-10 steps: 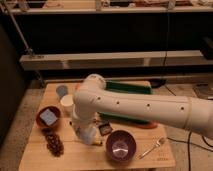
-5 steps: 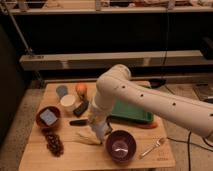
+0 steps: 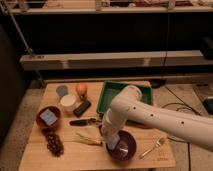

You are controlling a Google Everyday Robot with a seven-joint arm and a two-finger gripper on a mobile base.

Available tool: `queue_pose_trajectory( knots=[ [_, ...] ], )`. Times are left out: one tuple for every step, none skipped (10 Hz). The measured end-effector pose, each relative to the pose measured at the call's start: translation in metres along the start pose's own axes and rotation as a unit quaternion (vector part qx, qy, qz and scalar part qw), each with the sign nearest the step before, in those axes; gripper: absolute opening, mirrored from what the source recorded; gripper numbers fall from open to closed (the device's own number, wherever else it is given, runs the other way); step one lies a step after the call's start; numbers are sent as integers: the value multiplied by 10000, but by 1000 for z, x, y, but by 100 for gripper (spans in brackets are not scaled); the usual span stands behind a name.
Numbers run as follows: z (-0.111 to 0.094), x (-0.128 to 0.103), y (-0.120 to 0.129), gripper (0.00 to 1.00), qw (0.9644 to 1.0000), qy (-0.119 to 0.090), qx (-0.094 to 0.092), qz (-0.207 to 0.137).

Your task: Wipe purple bowl with towel

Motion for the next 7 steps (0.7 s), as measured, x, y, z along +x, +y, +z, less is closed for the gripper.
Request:
queue_pose_trajectory(
  knots=[
    [1,-1,0,14,10000,3,0,0],
    [1,-1,-1,14,10000,-1,-1,-12],
    [1,-1,-1,14,10000,0,-2,-9],
    [1,-1,0,14,10000,-1,-8,-4],
    [1,-1,2,14,10000,17,-63,42],
    [0,-1,6,14,9998,37,-151,92],
    [-3,1,14,14,9996,75,-220,159]
  ],
)
